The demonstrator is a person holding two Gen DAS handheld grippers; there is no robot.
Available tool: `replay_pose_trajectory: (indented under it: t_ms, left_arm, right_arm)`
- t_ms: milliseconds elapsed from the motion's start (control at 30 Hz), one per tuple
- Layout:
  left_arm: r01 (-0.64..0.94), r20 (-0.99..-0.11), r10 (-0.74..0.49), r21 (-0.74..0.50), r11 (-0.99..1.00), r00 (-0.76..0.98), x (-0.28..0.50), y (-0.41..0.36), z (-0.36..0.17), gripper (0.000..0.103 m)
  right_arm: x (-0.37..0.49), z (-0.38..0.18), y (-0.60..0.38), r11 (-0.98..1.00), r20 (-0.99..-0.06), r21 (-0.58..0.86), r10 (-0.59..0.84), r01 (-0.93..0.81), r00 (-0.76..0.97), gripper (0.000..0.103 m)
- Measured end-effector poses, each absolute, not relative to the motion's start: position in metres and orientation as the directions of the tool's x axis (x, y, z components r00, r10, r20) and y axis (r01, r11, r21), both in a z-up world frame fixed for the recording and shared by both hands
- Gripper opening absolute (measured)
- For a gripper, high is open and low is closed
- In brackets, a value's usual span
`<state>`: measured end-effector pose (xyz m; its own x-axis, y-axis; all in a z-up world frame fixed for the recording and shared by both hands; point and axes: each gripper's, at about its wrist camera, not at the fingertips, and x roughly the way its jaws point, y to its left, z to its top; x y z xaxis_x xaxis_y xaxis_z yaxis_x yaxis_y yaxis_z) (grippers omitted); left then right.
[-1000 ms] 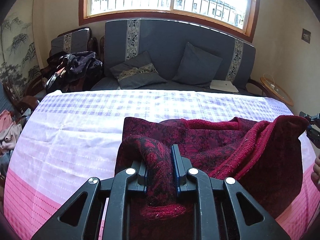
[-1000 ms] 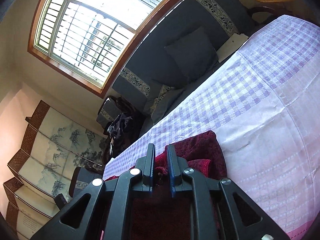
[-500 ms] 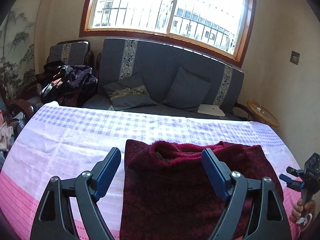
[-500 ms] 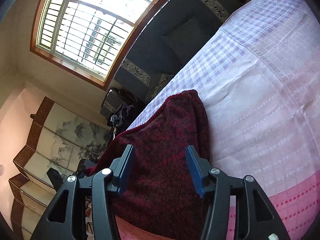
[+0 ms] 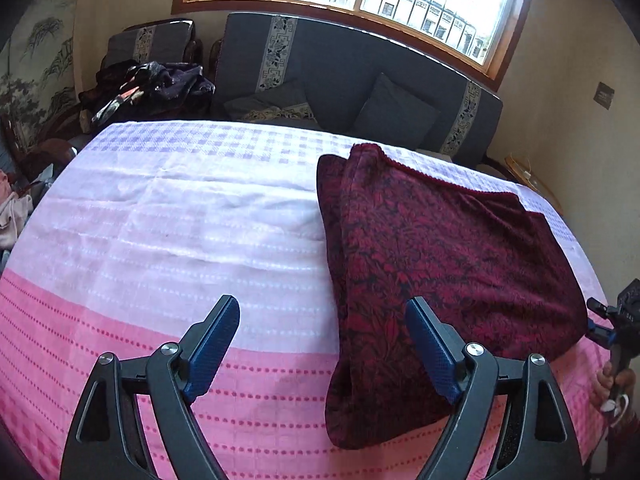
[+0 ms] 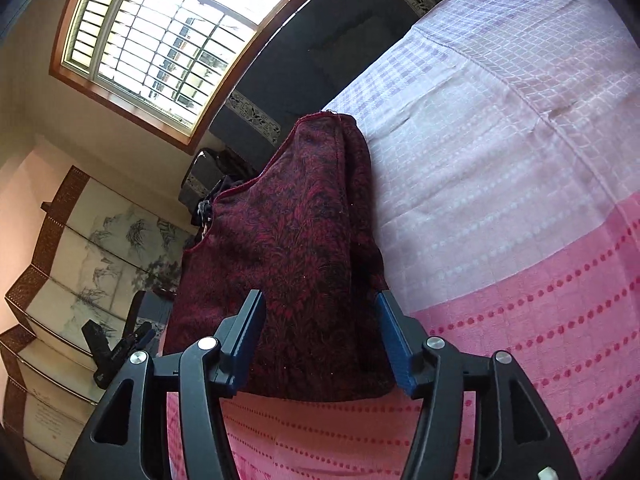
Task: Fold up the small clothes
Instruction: 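Open both tools and release the folded hem, then close both tools on the folded edge of the sweater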
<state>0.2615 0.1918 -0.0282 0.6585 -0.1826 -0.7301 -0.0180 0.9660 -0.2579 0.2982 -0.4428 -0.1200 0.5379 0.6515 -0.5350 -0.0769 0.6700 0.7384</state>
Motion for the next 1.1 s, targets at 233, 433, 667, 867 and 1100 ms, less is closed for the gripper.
replay_pose_trajectory:
  t_ms: [233,433,667,867,1100]
  left_arm:
    - [0.014,-0.697,-0.338,-0.426,0.905,0.632,0.259,0.193,-0.052,0.082]
    - [0.058,-0.770,-0.308,-0.334,0.941,0.559,0.266,0.166,-0.052,0.009]
    - [0.046,-0.760,-0.311,-0.349,0.936,0.570,0.231,0.173,-0.042,0.008]
    - [0.076,-0.731,-0.281,-0.302,0.950,0.622,0.220,0.174,-0.052,0.009]
    - [0.027,-0.724,-0.204,-0.248,0.968,0.659,0.220,0.181,-0.030,0.019]
  right_arm:
    - [0.297,-0.119,-0.429,0.681,-0.540,0.722,0.664,-0.120,0.518,0.053]
    - [0.303,-0.120,-0.427,0.682,-0.556,0.725,0.663,-0.096,0.502,0.015]
    - [0.294,-0.111,-0.435,0.667,-0.549,0.738,0.682,-0.103,0.482,0.011]
    - [0.285,-0.133,-0.445,0.712,-0.617,0.698,0.652,-0.076,0.441,0.010]
    - [0.284,-0.139,-0.446,0.687,-0.596,0.723,0.673,-0.073,0.438,0.013]
